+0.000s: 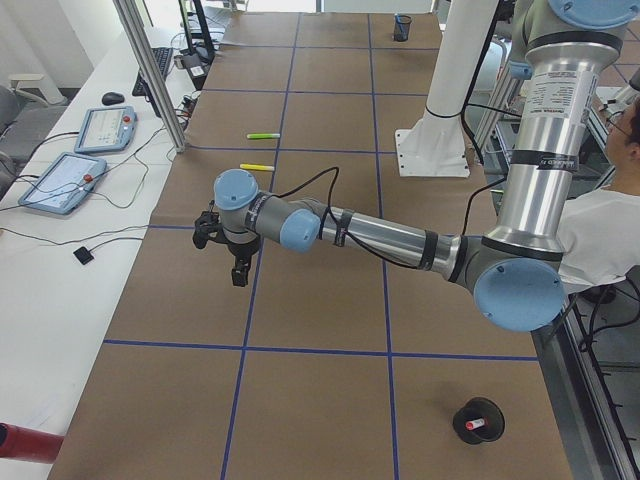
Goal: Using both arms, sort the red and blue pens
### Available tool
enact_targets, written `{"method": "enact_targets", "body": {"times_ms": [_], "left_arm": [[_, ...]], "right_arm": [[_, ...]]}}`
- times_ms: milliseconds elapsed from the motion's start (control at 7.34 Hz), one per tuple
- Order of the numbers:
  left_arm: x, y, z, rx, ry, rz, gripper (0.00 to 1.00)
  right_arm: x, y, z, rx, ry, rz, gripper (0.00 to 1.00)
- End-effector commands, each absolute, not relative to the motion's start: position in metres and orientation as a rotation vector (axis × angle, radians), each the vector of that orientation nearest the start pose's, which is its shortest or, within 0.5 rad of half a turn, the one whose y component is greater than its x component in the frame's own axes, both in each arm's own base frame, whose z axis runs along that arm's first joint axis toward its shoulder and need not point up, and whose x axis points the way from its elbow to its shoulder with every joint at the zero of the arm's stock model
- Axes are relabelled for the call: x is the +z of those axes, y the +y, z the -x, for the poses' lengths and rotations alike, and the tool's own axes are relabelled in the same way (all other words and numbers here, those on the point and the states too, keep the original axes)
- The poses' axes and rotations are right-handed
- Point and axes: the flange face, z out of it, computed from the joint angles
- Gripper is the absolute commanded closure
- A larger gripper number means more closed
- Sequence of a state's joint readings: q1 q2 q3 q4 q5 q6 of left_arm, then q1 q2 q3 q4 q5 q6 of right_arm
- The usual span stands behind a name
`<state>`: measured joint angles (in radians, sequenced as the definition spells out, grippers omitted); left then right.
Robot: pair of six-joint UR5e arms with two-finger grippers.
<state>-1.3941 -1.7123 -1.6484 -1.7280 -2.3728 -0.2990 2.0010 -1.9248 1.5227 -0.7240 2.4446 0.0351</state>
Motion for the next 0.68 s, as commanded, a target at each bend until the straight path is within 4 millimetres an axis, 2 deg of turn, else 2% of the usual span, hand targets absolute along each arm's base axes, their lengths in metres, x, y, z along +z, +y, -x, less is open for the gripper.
{"method": "enact_targets", "body": {"times_ms": [0, 136, 272, 409, 545], "left_arm": [[0.523, -0.567, -0.038, 0.046, 0.837, -0.171, 0.01], [0.524, -0.573, -0.036, 0.087, 0.784, -0.205, 0.01], [0.541, -0.583, -0.036, 0.149, 0.758, -0.206, 0.01], [0.553, -0.596, -0.039, 0.155, 0.753, -0.185, 0.01], [0.566, -0.606, -0.04, 0.146, 0.751, -0.158, 0.01]], "right_arm": [[0.67, -0.44, -0.137, 0.04, -0.785, -0.423, 0.0], [0.632, -0.506, -0.1, -0.026, -0.793, -0.343, 0.0], [0.597, -0.552, -0.077, -0.047, -0.776, -0.269, 0.0], [0.58, -0.574, -0.046, -0.086, -0.769, -0.217, 0.0], [0.566, -0.588, -0.024, -0.108, -0.766, -0.169, 0.0]]}}
